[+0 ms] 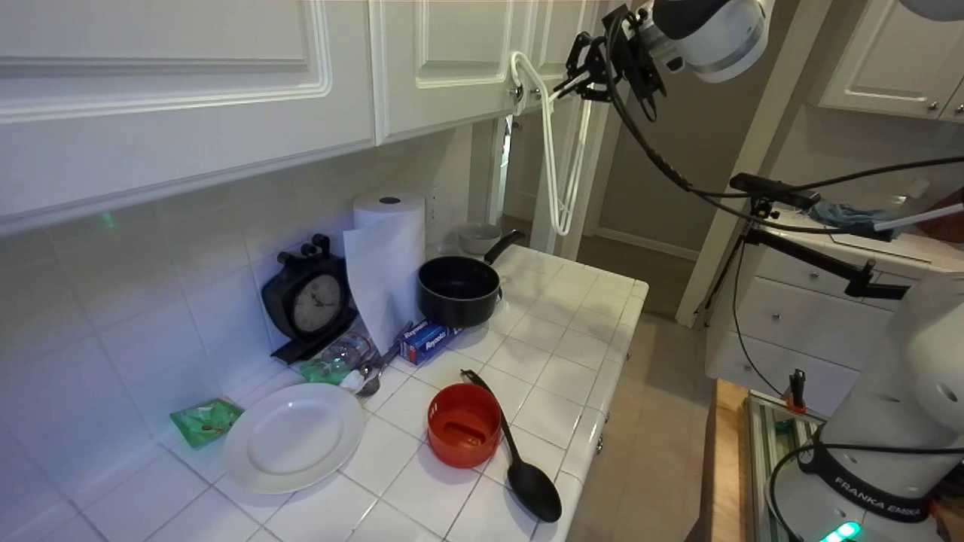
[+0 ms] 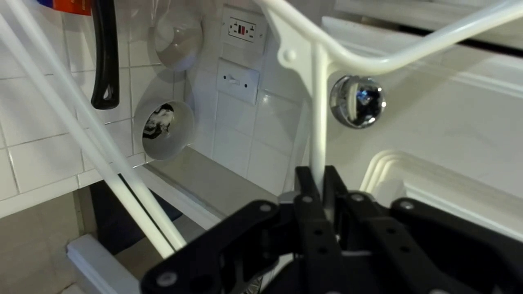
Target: Put the hangers on the top right knob of the cabinet
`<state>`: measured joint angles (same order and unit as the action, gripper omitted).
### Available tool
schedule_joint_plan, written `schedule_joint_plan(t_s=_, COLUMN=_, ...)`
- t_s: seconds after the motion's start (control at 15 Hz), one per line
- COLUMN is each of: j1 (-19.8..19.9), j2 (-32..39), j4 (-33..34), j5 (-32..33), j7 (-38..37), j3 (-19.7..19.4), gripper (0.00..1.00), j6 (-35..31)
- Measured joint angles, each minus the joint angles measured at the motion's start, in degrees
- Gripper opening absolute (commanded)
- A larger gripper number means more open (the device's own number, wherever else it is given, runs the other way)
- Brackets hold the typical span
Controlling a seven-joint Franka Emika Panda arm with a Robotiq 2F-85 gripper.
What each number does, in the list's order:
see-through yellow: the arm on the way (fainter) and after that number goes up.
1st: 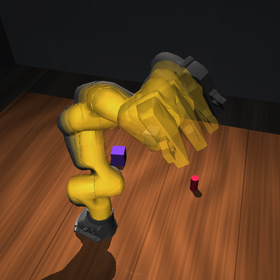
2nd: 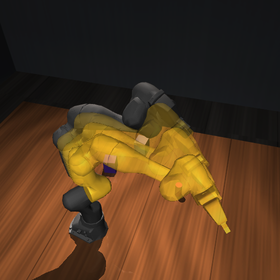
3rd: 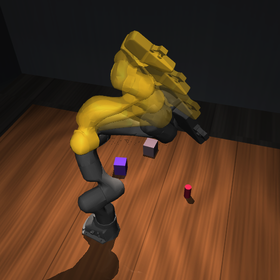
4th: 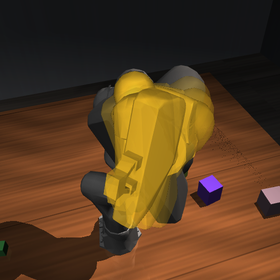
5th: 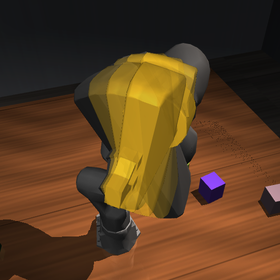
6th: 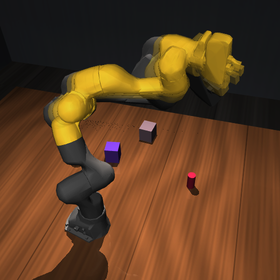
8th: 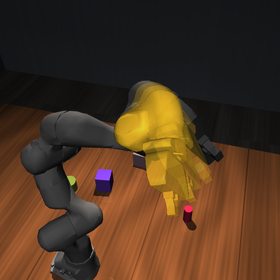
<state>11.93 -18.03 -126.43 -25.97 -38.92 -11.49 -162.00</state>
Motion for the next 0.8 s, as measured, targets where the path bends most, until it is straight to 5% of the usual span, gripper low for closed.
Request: schedule_joint_plan(t_s=0.8, j1=-0.55, j2=2.31, j4=-0.17, j5=-1.87, j7=0.04, j3=0.42, gripper=0.04, j6=-2.41)
